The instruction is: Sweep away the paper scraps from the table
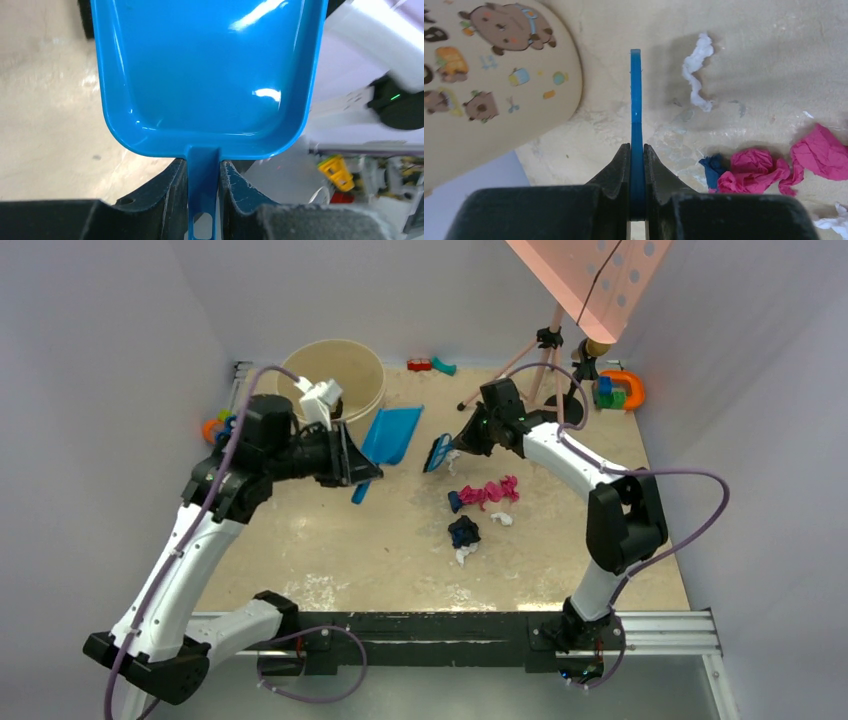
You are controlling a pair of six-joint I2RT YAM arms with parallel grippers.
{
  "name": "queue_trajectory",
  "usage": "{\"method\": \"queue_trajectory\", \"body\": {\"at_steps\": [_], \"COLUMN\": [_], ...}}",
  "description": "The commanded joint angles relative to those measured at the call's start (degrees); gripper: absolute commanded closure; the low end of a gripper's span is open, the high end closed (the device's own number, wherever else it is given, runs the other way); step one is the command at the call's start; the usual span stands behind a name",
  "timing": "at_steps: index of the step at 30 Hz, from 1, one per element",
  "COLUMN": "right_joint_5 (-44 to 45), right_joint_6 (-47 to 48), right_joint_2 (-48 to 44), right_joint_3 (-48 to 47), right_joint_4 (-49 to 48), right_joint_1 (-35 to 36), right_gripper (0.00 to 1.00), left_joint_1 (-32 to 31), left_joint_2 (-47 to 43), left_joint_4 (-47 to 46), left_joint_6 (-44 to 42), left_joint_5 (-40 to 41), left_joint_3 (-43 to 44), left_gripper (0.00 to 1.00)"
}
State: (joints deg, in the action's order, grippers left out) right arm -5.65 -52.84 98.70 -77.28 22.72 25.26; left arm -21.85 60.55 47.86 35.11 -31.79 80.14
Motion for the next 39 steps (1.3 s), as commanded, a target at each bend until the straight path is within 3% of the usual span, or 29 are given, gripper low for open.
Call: {"method": "queue_trajectory", "body": {"at_steps": [1, 5, 10, 11, 17, 19, 24, 29, 35, 39], "right_joint_5": [4.0, 5.8, 17.6, 16.3, -13.7, -19.0, -24.3, -12.3, -8.9, 1.3], "right_joint_6": [-5.6, -3.7, -2.1, 0.5, 21.3, 25.8, 37.7, 41.7, 41.5, 41.5], "right_joint_2": [1.8, 4.2, 2.8, 1.3, -15.1, -18.2, -18.5, -15.3, -13.9, -11.7], "right_joint_3": [-2.0, -4.1, -8.7, -8.2, 1.0, 0.7, -2.9, -4.6, 1.8, 3.9], "right_joint_4": [2.5, 11.7, 25.7, 24.6, 1.2, 2.1, 17.7, 27.9, 27.9, 31.6], "right_joint_1": [-1.6, -3.9, -4.3, -4.4, -4.2, -4.2, 0.5, 18.1, 22.6, 23.8], "right_gripper": [1.0, 1.0, 1.0, 1.0, 1.0, 1.0, 1.0, 1.0, 1.0, 1.0], "left_joint_1": [-7.0, -8.7, -10.1, -10.2, -10.6, -10.7, -10.7, -10.6, -10.7, -10.6], "left_joint_2": [-2.3, -4.1, -5.1, -5.2, -6.1, -6.6, -9.1, -13.1, -16.8, -17.1], "left_joint_4": [2.0, 0.0, -0.6, -0.8, -0.9, 0.0, 0.6, -0.9, -1.2, -1.2], "left_joint_6": [-8.1, -8.4, -9.9, -10.1, -12.2, -13.0, -15.9, -17.5, -18.6, -18.7], "left_joint_5": [12.4, 14.0, 16.7, 16.8, 17.8, 19.0, 22.5, 22.5, 25.5, 25.6], "left_joint_3": [-8.4, -15.7, -19.1, -19.3, -19.0, -18.6, -19.0, -19.3, -20.1, -21.0], "left_gripper": [1.0, 1.0, 1.0, 1.0, 1.0, 1.0, 1.0, 1.0, 1.0, 1.0]}}
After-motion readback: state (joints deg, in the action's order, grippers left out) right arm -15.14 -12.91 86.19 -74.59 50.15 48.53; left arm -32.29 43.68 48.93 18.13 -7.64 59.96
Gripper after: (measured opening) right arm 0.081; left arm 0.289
